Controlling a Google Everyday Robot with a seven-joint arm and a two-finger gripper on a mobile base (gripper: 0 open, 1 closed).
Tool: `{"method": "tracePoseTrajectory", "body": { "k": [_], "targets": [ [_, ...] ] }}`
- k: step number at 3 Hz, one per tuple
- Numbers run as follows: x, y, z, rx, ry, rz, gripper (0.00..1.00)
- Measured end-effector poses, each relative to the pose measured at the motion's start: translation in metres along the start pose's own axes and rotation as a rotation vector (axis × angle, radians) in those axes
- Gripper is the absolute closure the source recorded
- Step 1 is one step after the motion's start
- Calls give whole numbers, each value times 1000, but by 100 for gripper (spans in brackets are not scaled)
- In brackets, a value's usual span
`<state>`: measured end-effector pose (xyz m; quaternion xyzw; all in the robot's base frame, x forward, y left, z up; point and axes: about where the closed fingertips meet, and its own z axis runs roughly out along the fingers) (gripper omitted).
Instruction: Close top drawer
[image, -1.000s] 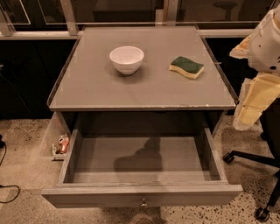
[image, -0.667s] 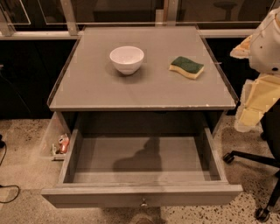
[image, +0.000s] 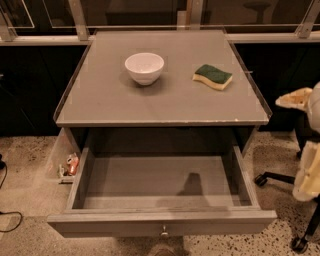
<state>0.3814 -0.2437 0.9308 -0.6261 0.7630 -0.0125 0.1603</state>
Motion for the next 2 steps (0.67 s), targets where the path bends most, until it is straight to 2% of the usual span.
{"method": "tracePoseTrajectory", "body": {
  "k": [1, 2],
  "targets": [
    [30, 32, 31, -35, -45, -1, 19],
    [48, 63, 71, -73, -99, 12, 42]
  ]
}}
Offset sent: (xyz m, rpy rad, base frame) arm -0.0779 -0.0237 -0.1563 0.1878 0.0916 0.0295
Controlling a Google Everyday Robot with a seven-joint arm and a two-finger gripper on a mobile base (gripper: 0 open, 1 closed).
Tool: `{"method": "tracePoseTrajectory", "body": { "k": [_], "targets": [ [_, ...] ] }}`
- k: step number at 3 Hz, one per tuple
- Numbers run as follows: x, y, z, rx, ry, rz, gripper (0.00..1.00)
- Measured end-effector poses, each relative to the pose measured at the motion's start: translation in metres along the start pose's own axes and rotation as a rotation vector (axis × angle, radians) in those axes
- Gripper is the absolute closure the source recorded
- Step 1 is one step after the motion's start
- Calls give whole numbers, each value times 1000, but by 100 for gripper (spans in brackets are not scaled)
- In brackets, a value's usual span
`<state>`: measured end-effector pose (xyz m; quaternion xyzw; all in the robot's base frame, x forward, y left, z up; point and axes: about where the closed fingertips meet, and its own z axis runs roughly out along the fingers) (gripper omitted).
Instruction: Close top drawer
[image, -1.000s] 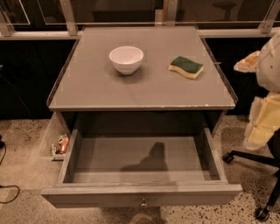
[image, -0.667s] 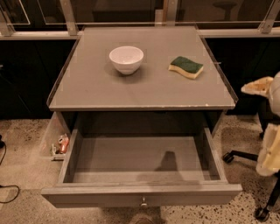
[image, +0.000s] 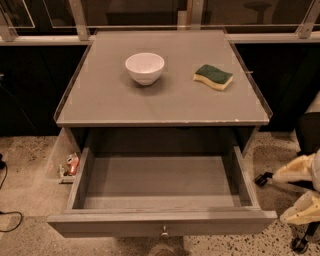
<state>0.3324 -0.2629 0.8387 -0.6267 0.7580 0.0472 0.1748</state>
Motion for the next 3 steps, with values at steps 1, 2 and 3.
{"method": "tracePoseTrajectory", "body": {
  "k": [1, 2, 3],
  "targets": [
    [9, 23, 31, -59, -53, 22, 65],
    [9, 25, 32, -64, -56, 23, 89],
    [9, 25, 32, -64, -56, 23, 100]
  ]
}}
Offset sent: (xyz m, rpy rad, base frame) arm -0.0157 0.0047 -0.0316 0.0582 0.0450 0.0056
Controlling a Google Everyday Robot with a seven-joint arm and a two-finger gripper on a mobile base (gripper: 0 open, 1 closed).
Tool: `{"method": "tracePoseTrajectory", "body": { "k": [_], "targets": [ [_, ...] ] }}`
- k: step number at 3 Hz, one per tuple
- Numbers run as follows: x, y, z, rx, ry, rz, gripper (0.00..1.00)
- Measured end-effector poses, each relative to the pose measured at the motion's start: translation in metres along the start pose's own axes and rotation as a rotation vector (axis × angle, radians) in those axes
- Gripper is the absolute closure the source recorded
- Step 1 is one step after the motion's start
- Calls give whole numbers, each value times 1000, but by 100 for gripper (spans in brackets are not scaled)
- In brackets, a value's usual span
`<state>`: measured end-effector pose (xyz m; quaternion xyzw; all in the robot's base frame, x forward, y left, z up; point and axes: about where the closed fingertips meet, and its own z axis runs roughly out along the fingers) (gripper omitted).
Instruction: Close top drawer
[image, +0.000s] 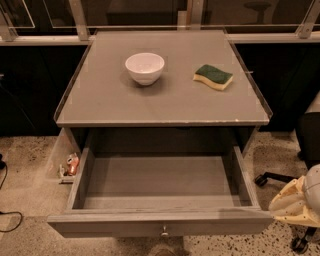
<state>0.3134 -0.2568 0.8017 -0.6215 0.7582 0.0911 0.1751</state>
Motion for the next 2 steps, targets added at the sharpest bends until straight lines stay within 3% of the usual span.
{"method": "tracePoseTrajectory", "body": {
  "k": [2],
  "targets": [
    [34, -1, 82, -34, -124, 66, 100]
  ]
}}
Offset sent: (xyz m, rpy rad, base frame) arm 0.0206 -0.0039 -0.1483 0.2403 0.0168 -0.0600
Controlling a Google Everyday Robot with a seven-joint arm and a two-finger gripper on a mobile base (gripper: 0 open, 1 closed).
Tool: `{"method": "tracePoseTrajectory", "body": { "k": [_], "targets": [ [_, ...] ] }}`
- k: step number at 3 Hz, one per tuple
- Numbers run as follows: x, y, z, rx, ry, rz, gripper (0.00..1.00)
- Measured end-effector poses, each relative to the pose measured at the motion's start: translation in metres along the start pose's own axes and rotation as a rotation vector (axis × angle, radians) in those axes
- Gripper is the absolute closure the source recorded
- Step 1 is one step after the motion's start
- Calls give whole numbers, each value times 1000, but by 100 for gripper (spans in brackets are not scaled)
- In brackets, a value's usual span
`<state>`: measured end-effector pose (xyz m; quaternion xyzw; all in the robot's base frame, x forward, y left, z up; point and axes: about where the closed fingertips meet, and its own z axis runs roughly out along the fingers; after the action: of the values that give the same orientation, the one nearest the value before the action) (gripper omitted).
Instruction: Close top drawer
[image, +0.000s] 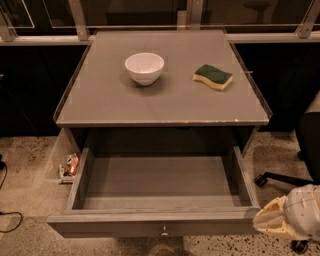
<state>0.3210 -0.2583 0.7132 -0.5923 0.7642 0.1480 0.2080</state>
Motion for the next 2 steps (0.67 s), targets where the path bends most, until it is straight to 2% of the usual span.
{"method": "tracePoseTrajectory", "body": {
  "k": [1, 2],
  "targets": [
    [7, 2, 31, 2, -66, -8, 100],
    [7, 3, 52, 27, -106, -36, 100]
  ]
}}
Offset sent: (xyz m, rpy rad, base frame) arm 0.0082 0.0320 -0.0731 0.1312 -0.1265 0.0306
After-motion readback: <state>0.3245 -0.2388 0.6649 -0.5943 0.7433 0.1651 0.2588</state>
